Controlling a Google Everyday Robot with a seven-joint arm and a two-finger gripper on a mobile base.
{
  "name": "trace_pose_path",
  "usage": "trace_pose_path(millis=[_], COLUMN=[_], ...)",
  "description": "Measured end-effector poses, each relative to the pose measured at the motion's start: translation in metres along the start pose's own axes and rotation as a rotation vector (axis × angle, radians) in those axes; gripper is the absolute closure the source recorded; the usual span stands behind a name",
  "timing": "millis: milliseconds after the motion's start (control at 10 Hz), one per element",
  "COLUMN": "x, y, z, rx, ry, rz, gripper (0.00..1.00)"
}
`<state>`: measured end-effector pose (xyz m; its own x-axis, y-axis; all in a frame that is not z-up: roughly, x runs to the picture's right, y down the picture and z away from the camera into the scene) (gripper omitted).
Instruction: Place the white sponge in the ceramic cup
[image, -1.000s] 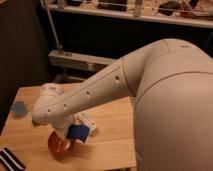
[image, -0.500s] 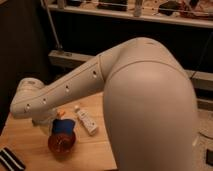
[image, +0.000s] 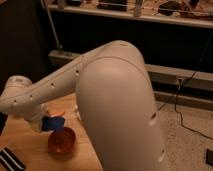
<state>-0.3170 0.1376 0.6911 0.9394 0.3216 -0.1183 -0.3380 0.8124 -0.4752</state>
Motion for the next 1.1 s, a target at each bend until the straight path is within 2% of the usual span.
trace_pose_path(millis=[700, 1100], x=[-0.094, -0.139], y=[-0.013, -0.028], z=[0.012, 0.011], rx=[0.013, 0.024], ry=[-0.043, -0.081], rz=[-0.026, -0.006], gripper=[0.77, 0.77])
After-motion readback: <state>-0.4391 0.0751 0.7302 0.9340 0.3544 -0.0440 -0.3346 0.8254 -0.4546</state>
